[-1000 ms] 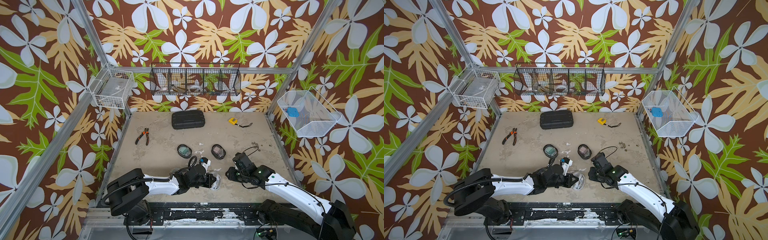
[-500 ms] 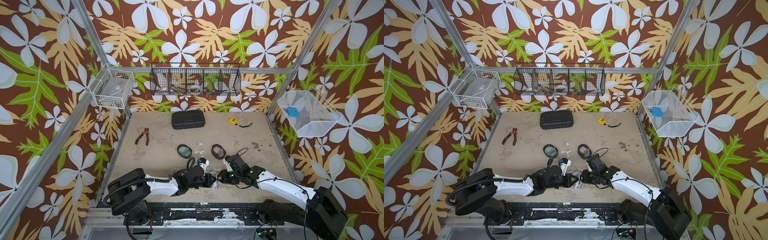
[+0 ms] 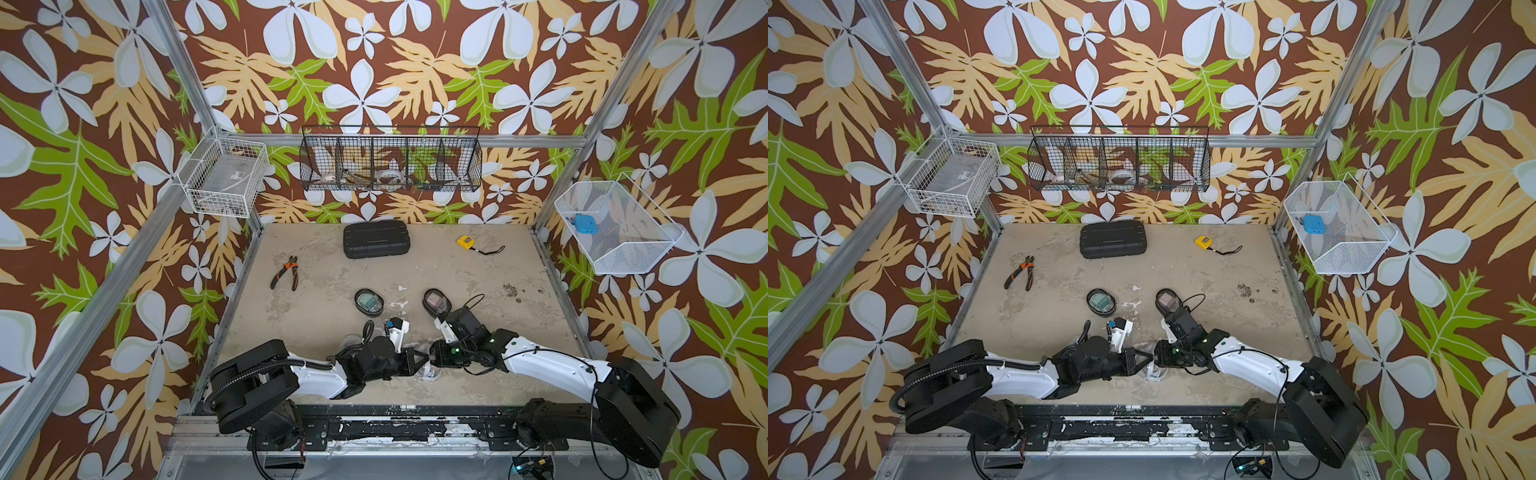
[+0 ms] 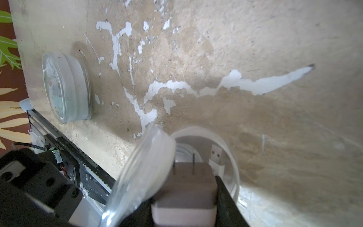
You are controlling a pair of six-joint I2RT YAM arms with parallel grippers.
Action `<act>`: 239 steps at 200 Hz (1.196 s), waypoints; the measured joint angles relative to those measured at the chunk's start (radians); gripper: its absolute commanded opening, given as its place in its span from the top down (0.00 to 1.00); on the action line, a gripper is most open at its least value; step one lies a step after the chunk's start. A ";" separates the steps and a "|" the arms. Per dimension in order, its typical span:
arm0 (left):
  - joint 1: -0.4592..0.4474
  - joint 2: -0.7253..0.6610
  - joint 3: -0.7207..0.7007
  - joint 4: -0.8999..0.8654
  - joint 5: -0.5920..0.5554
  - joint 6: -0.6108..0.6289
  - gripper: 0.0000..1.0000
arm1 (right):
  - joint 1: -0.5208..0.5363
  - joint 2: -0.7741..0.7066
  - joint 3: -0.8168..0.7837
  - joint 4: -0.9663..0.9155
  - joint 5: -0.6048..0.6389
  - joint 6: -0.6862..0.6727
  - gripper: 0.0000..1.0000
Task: Pack away charging kits
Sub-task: Place the plug in the storage bag.
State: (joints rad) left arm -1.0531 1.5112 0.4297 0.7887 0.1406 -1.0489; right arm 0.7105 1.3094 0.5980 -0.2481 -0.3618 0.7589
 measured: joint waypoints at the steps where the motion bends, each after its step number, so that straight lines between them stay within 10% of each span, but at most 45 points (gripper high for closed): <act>1: 0.001 0.000 0.000 0.000 0.000 0.000 1.00 | 0.001 0.001 0.001 0.000 0.000 0.000 0.49; 69: 0.003 0.003 0.002 -0.008 -0.005 -0.007 1.00 | 0.021 -0.027 0.010 -0.040 0.057 0.011 0.38; 147: 0.003 0.035 -0.005 -0.004 -0.005 0.008 1.00 | 0.024 -0.108 -0.067 0.013 0.023 0.023 0.62; 239: 0.002 0.064 -0.018 0.014 -0.009 0.030 1.00 | 0.021 -0.103 -0.126 0.108 -0.063 0.070 0.65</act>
State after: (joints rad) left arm -1.0512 1.5757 0.4118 0.8032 0.1318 -1.0191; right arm 0.7311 1.2064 0.4717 -0.1398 -0.4252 0.8288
